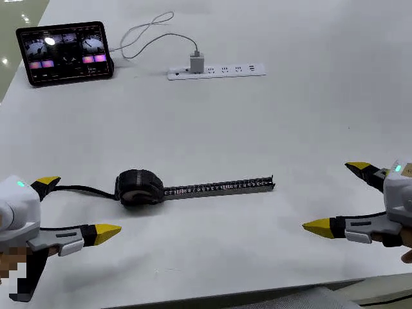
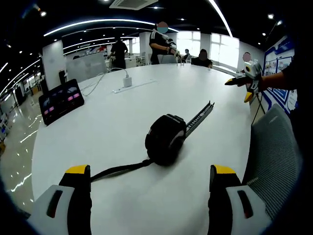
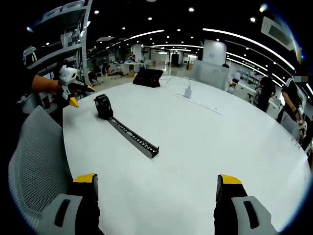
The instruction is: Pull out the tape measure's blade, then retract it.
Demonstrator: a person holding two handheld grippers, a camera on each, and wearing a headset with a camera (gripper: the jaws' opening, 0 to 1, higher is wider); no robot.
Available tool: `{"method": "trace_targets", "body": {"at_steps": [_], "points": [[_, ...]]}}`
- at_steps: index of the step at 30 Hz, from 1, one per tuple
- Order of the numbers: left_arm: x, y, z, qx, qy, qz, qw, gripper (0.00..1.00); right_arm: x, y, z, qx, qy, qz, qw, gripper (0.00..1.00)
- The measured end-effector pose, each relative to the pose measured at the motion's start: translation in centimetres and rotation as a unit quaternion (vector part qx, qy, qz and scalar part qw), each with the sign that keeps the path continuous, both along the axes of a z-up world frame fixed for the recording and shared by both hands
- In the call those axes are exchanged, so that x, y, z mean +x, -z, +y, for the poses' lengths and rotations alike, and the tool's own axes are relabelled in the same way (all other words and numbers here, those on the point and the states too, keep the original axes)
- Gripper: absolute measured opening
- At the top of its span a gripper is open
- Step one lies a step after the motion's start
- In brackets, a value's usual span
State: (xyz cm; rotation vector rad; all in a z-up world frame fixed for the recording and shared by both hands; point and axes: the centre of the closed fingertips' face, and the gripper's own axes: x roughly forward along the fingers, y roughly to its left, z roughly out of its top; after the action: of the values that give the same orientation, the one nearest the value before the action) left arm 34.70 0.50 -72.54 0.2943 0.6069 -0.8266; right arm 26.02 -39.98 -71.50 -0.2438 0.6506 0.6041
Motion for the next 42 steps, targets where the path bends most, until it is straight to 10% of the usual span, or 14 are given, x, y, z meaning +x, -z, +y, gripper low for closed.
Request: {"method": "trace_targets", "body": {"at_steps": [42], "points": [[-2.3, -0.2, 2.5, -0.006, -0.014, 0.003, 0.9999, 0.99, -4.1, 0.0, -1.9, -0.005, 0.02, 0.011, 0.9997, 0.99]]}}
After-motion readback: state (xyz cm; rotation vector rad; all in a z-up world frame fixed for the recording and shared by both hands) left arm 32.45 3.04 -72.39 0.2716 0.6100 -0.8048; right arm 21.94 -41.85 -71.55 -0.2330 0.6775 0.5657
